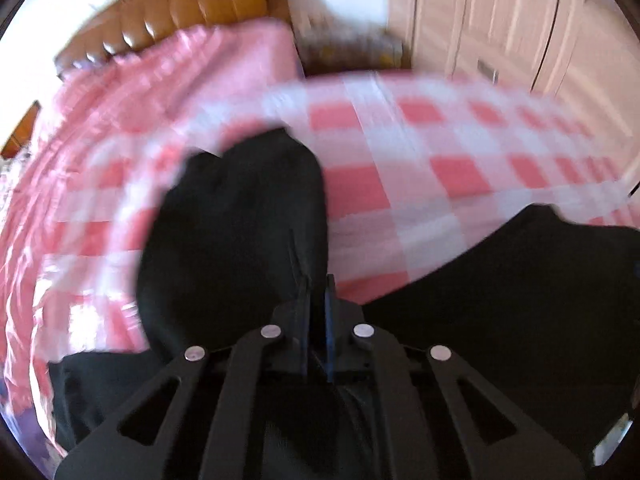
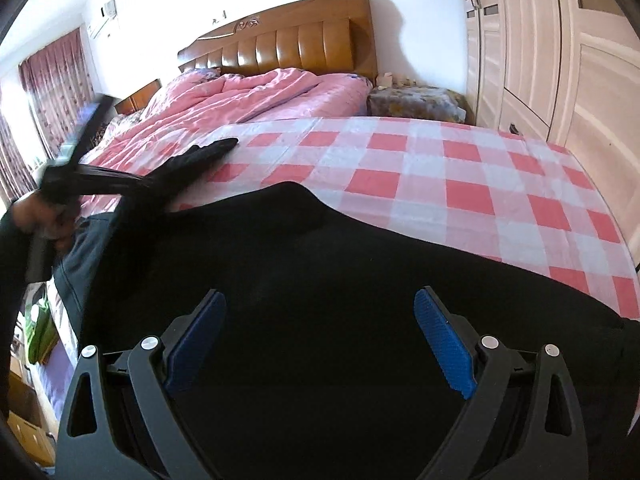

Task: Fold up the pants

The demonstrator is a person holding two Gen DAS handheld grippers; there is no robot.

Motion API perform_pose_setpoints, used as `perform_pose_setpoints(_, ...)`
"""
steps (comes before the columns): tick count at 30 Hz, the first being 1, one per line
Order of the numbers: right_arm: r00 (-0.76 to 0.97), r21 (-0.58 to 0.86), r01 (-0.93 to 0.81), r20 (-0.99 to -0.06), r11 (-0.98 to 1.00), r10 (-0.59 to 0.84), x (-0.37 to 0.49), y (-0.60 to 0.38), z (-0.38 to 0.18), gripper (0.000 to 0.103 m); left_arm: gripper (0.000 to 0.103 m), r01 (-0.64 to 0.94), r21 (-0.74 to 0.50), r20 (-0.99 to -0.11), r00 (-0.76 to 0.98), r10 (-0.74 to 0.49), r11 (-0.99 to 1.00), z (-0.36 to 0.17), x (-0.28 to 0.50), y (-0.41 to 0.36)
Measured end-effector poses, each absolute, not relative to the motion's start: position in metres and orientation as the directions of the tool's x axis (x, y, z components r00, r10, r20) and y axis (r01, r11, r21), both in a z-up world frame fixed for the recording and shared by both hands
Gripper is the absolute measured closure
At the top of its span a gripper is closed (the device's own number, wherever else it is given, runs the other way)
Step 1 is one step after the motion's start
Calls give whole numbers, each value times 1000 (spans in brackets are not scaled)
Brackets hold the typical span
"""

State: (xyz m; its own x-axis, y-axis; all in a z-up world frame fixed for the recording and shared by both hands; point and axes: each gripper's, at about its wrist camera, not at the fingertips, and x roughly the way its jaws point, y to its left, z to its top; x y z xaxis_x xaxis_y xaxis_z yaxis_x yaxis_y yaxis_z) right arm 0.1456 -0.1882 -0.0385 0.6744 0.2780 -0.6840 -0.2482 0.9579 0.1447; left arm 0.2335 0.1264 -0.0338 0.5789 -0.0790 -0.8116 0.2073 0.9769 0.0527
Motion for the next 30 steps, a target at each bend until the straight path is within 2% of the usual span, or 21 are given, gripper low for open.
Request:
perform_pose_setpoints(5,669,142,-250,-690,958,277,141,-183,-44,11,98,19,-94,-689,720,-79,995,-8,137,223)
perform_pose_setpoints(7,662,137,-259,-696,956,279,140,-177,-47,11,98,-65,-131,-703,710,-46,989,-30,107,259)
perform_pose_setpoints(9,655,117,-271,-705,955,272,140,-169,-49,11,91,-146,-176,-755,655,-38,974,-69,91,293)
perform_pose_setpoints(11,646,104,-282,-714,954,269,138,-160,-50,11,68,-183,-194,-766,642,-32,964,-92,79,310)
perform_pose_setpoints(12,643,95,-290,-717,952,268,136,-156,-49,11,63,-172,-206,-743,668,-40,963,-97,69,314)
perform_pose_setpoints(14,644,74,-306,-719,949,263,133,-147,-46,11,29,-165,-210,-715,699,-37,964,-92,57,314)
perform_pose_setpoints(16,646,60,-322,-716,945,266,132,-139,-41,11,26,-143,-107,-668,743,35,984,-69,50,295)
perform_pose_setpoints(18,647,56,-330,-713,942,269,134,-132,-39,11,19,-32,35,-632,773,47,999,-43,54,256)
perform_pose_setpoints(19,647,57,-336,-712,940,275,137,-126,-39,11,13,17,79,-628,777,36,997,-35,61,240)
perform_pose_setpoints(20,644,62,-343,-711,937,283,139,-121,-39,11,12,77,117,-633,774,15,990,-31,71,224)
perform_pose_setpoints(21,642,65,-348,-711,935,288,140,-117,-39,11,12,145,169,-649,761,-1,975,-29,83,204)
perform_pose_setpoints(23,630,70,-366,-715,928,303,140,-106,-41,11,13,253,326,-685,727,43,911,-38,120,162)
perform_pose_setpoints(24,625,68,-376,-718,924,307,139,-103,-42,11,13,294,352,-703,710,44,888,-44,133,152)
perform_pose_setpoints(25,620,59,-392,-720,918,311,137,-98,-43,11,17,356,351,-741,672,24,866,-52,154,141)
perform_pose_setpoints(27,621,38,-400,-723,916,302,134,-95,-44,11,31,438,279,-813,582,-33,854,-64,186,134)
perform_pose_setpoints(29,622,41,-391,-725,920,296,135,-99,-45,11,74,451,200,-848,525,-78,870,-74,199,144)
perform_pose_setpoints(30,624,47,-382,-723,923,295,135,-103,-44,11,81,451,163,-852,513,-105,878,-74,204,150)
